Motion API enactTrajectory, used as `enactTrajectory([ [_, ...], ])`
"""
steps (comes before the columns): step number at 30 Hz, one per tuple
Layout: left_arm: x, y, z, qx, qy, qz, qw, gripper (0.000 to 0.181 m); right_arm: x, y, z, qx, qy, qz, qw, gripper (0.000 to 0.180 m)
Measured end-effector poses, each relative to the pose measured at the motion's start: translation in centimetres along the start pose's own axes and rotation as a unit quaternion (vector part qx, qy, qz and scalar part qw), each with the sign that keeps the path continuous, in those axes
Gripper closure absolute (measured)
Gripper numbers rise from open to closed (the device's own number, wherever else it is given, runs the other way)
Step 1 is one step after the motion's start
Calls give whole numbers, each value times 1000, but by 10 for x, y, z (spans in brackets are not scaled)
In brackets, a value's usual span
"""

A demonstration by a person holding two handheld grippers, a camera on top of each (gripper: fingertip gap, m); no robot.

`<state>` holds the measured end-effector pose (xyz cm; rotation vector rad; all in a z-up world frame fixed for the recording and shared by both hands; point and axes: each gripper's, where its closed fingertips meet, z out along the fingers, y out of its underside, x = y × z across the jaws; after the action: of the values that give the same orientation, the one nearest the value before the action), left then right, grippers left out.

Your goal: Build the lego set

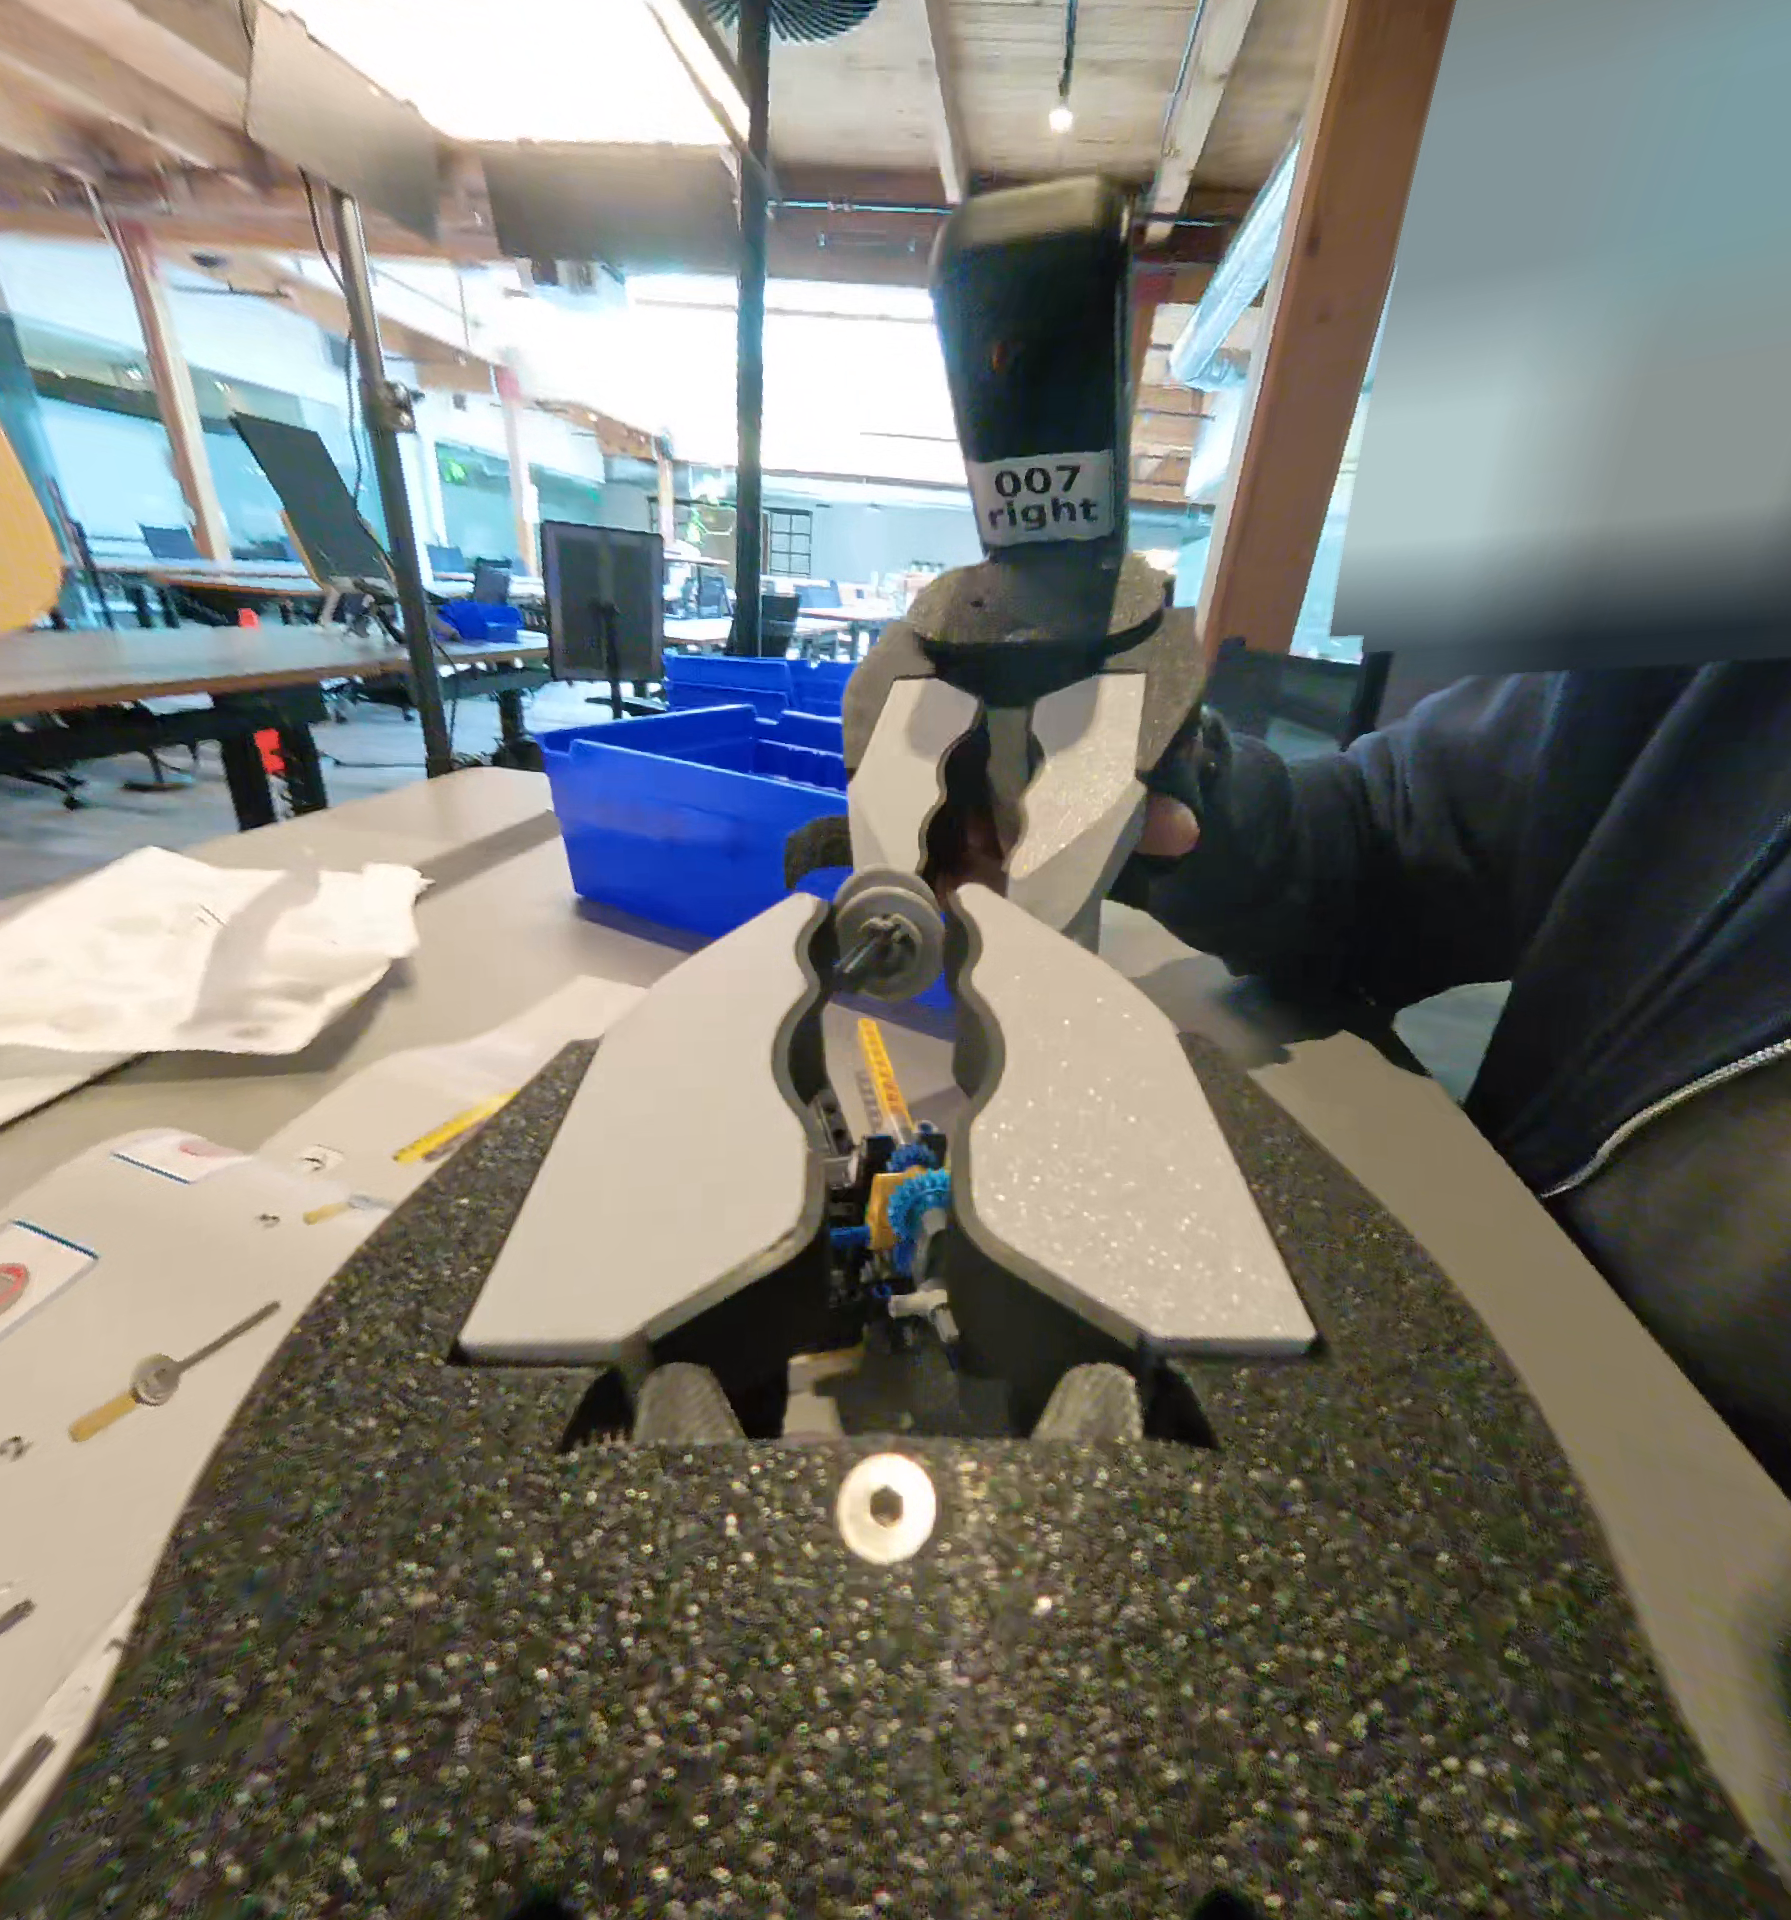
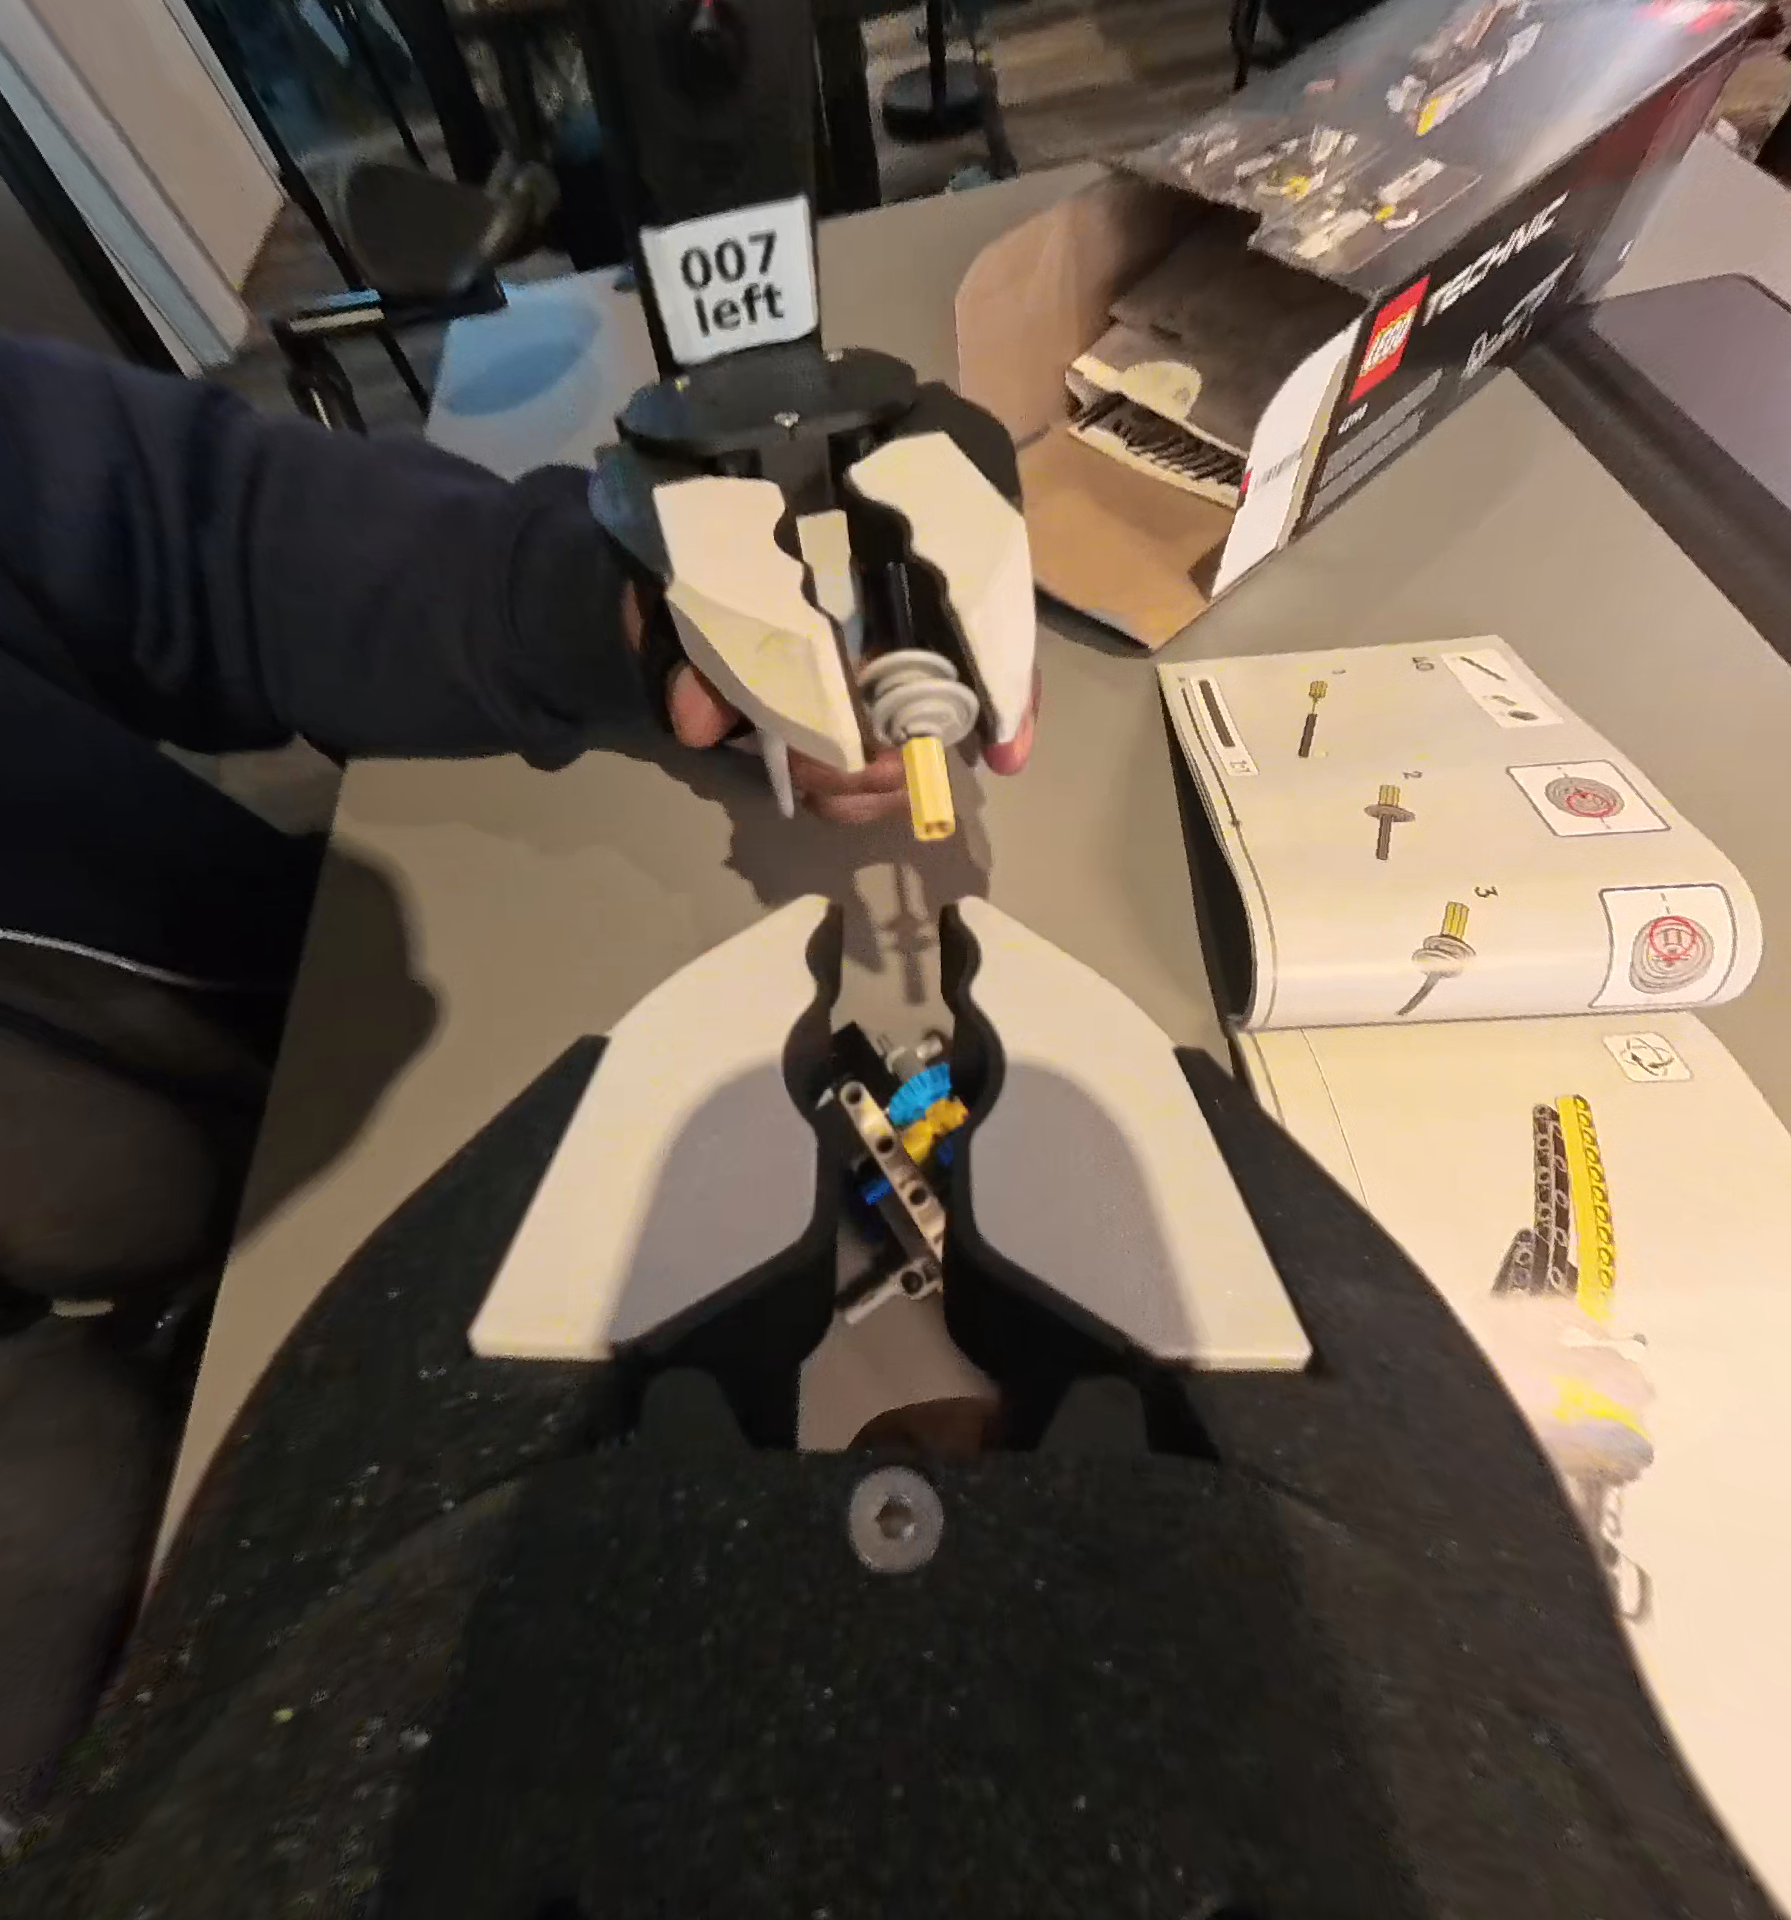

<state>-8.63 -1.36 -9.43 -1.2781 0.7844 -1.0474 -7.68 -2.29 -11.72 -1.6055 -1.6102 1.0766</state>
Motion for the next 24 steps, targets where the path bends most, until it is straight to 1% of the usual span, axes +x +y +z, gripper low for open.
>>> enactTrajectory([
  [2, 2, -4, -1, 10, 1, 14, 1000, 161, 0, -6, -1, 19, -1, 5, 1000, 162],
  [5, 6, -9, -1, 30, 10, 3, 1000, 161, -2, -14, -2, 45, -2, 4, 999, 162],
  [9, 13, -6, 1, 22, 24, 9, 999, 161, -4, -17, -2, 54, 0, -6, 999, 162],
  [11, 16, -6, 3, 20, 27, 13, 999, 161, -9, -16, -2, 53, -14, -11, 998, 173],
  [14, 18, -7, 2, 15, 26, 20, 999, 161, -10, -17, -2, 60, -13, -24, 998, 174],
  [20, 19, 3, 6, -16, 16, 40, 999, 162, -12, -15, -6, 58, -20, -49, 997, 174],
  [22, 22, 24, 14, -70, 14, 70, 995, 162, -18, -19, -6, 67, -39, -49, 996, 172],
  [23, 22, 29, 18, -72, 9, 55, 996, 162, -20, -16, -1, 52, -35, -52, 997, 172],
  [24, 19, 30, 19, -64, 5, 26, 998, 162, -15, -15, 0, 39, -9, -47, 998, 173],
])
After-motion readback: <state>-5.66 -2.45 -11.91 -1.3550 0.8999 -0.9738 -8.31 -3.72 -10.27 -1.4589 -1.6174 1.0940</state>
